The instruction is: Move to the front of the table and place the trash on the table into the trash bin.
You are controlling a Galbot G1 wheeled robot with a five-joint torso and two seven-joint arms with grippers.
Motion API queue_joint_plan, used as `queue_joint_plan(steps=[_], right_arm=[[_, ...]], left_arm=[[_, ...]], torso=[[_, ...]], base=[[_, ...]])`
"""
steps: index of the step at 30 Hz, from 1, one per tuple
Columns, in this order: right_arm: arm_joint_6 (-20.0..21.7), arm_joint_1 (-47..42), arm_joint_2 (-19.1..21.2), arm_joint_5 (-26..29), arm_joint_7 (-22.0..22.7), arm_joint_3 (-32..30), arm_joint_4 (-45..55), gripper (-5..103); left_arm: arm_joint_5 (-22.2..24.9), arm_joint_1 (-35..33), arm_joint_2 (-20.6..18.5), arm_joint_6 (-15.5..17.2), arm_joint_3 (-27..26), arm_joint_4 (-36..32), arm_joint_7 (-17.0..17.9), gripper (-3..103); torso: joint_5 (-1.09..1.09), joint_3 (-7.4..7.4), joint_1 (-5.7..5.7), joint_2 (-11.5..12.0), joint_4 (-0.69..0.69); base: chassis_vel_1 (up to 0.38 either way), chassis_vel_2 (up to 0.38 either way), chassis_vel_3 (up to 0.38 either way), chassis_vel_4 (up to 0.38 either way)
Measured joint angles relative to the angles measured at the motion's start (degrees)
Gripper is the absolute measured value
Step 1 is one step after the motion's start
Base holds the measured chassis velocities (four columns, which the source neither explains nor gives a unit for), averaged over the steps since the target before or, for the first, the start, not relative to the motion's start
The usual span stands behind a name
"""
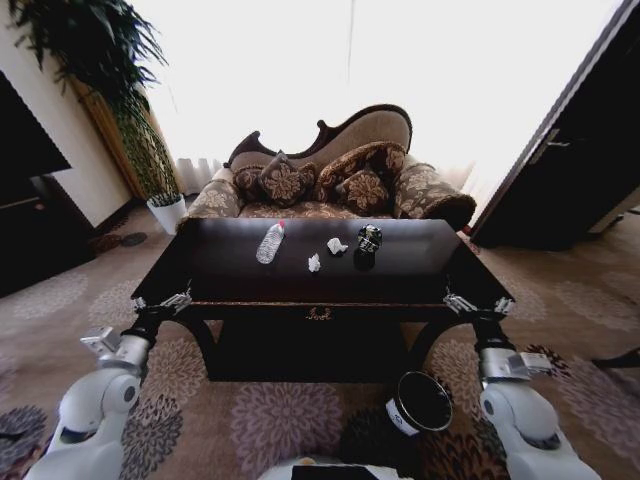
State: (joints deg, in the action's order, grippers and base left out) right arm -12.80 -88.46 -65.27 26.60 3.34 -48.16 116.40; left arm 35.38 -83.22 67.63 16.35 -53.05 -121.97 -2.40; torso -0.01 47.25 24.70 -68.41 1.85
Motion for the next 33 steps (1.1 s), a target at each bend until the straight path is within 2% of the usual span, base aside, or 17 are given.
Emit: queue_joint_plan(steps=[1, 3, 4, 5, 7, 13, 17, 20, 22, 27, 28, 30, 33], right_arm=[[-0.06, 0.01, 0.05, 0.0, -0.01, 0.0, -0.07, 100], [-0.13, 0.06, 0.12, -0.18, 0.03, 0.01, -0.37, 100], [-0.13, 0.06, 0.12, -0.18, 0.03, 0.01, -0.37, 100], [-0.15, 0.09, 0.18, -0.27, 0.15, 0.01, -0.55, 100], [-0.18, 0.24, 0.37, -0.35, 0.23, 0.08, -0.8, 100], [-0.2, 0.74, 0.48, -0.38, 0.33, 0.59, -1.08, 100], [-0.29, 0.57, 0.54, -0.46, 0.52, 0.66, -1.3, 100], [-0.9, 0.09, 0.32, -0.65, 0.0, 0.68, -1.29, 100], [-0.97, 0.01, 0.13, -0.69, -0.07, 0.73, -1.24, 100], [-1.16, -0.69, -1.5, -1.45, -0.14, 1.01, -0.73, 100], [-1.16, -0.69, -1.5, -1.45, -0.14, 1.01, -0.73, 100], [-1.33, -1.1, -1.9, -1.66, -0.2, 0.68, -0.65, 100], [-1.41, -1.42, -2.26, -1.89, -0.24, 0.43, -0.63, 100]], left_arm=[[0.91, -0.17, 0.02, 0.14, -0.26, -0.55, 0.72, 100], [4.11, -1.08, 0.33, 1.8, -0.77, -3.08, 4.48, 100], [4.11, -1.08, 0.33, 1.8, -0.77, -3.08, 4.48, 100], [6.13, -2.05, 0.54, 3.37, -1.03, -5.19, 7.54, 100], [7.95, -3.35, 0.78, 4.76, -1.43, -8.0, 9.77, 100], [8.4, -3.43, 0.54, 5.2, -1.86, -9.12, 9.1, 100], [9.62, -1.22, -1.56, 5.14, -2.69, -5.43, 7.66, 100], [13.36, 2.51, -4.7, 4.29, -2.43, -0.04, 6.48, 100], [14.02, 3.63, -5.49, 4.22, -1.98, 1.19, 6.24, 100], [15.88, 12.61, -9.74, 4.32, 3.31, 7.74, 5.52, 100], [15.88, 12.61, -9.74, 4.32, 3.31, 7.74, 5.52, 100], [17.9, 17.64, -11.7, 4.57, 6.18, 11.34, 6.02, 100], [20.37, 21.06, -13.06, 5.0, 8.37, 13.92, 6.5, 100]], torso=[[0.0, 0.0, 0.0, 0.0, 0.0], [0.0, 0.0, 0.0, 0.0, 0.0], [0.0, 0.0, 0.0, 0.0, 0.0], [0.0, 0.0, 0.0, 0.0, 0.0], [0.01, 0.0, 0.0, 0.0, -0.01], [0.01, 0.0, 0.0, 0.0, -0.01], [-0.01, 0.0, 0.0, 0.0, -0.02], [-0.01, 0.0, 0.0, 0.0, 0.0], [-0.01, 0.0, 0.0, 0.0, 0.0], [0.0, 0.0, 0.0, 0.0, -0.01], [0.0, 0.0, 0.0, 0.0, -0.01], [0.0, 0.0, 0.0, 0.0, 0.01], [0.0, 0.01, 0.0, 0.0, 0.0]], base=[[0.0, 0.0, 0.0, 0.0], [0.0, 0.0, 0.0, 0.0], [0.0, 0.0, 0.0, 0.0], [0.0, 0.0, 0.0, 0.0], [0.0, 0.0, 0.0, 0.0], [0.0, 0.0, 0.0, 0.0], [0.0, 0.0, 0.0, 0.0], [0.0, 0.0, 0.0, 0.0], [0.0, 0.0, 0.0, 0.0], [0.0, 0.0, 0.0, 0.0], [0.0, 0.0, 0.0, 0.0], [0.0, 0.0, 0.0, 0.0], [0.0, 0.0, 0.0, 0.0]])
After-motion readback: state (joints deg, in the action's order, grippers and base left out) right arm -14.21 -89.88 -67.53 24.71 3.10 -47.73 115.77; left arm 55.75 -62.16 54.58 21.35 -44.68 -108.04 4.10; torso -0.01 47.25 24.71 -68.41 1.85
